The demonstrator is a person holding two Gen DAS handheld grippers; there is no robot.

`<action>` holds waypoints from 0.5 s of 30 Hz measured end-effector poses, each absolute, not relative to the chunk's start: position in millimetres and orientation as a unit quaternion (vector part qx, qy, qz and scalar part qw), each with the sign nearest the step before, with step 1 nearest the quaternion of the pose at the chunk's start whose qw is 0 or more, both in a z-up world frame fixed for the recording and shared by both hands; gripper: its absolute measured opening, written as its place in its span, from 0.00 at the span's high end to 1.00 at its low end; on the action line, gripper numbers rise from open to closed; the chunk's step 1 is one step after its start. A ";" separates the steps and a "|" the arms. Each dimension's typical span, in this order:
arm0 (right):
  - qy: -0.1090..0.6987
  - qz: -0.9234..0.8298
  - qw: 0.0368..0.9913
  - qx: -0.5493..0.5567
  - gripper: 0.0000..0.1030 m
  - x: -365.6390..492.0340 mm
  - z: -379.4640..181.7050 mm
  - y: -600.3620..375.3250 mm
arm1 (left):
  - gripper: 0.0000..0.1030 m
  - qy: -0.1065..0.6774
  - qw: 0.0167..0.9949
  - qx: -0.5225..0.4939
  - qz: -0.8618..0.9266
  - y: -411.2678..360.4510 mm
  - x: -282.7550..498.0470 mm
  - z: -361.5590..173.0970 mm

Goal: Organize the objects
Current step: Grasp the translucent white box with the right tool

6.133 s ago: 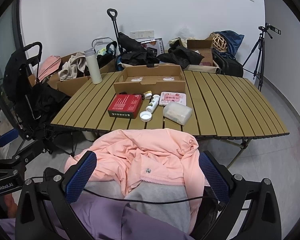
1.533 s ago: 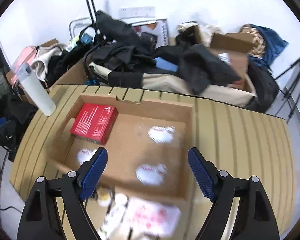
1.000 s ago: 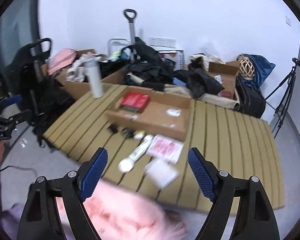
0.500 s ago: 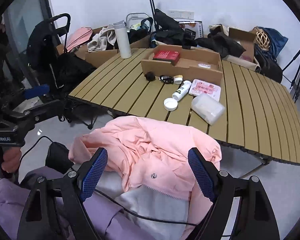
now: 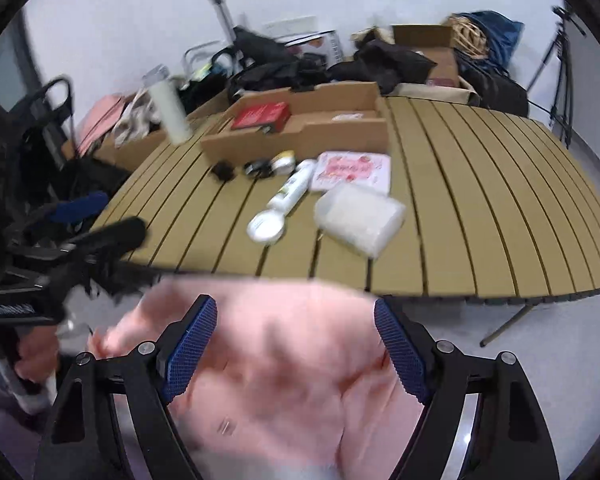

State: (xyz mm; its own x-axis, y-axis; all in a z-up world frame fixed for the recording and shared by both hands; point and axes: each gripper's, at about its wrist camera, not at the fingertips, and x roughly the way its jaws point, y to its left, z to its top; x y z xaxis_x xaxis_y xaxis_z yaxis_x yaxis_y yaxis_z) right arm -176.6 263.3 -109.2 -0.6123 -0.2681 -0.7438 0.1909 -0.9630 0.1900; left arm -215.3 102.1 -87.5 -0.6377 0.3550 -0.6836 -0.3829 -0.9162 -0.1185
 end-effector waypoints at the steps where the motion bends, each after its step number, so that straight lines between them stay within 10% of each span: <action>1: -0.063 -0.901 0.113 0.414 0.18 -188.7 -112.8 271.7 | 0.04 0.009 0.217 -0.378 0.900 107.9 -227.2 -91.4; 6: -0.141 -0.890 0.079 0.427 0.18 -243.6 -141.5 301.8 | 0.22 0.002 0.241 -0.433 0.868 148.4 -303.9 -130.7; 10: -0.189 -0.873 0.084 0.441 0.51 -278.3 -167.4 315.8 | 0.45 -0.012 0.268 -0.475 0.838 166.6 -337.0 -162.5; 15: -0.202 -0.866 0.105 0.446 0.63 -290.2 -180.2 323.2 | 0.60 -0.029 0.287 -0.508 0.811 175.2 -342.0 -172.4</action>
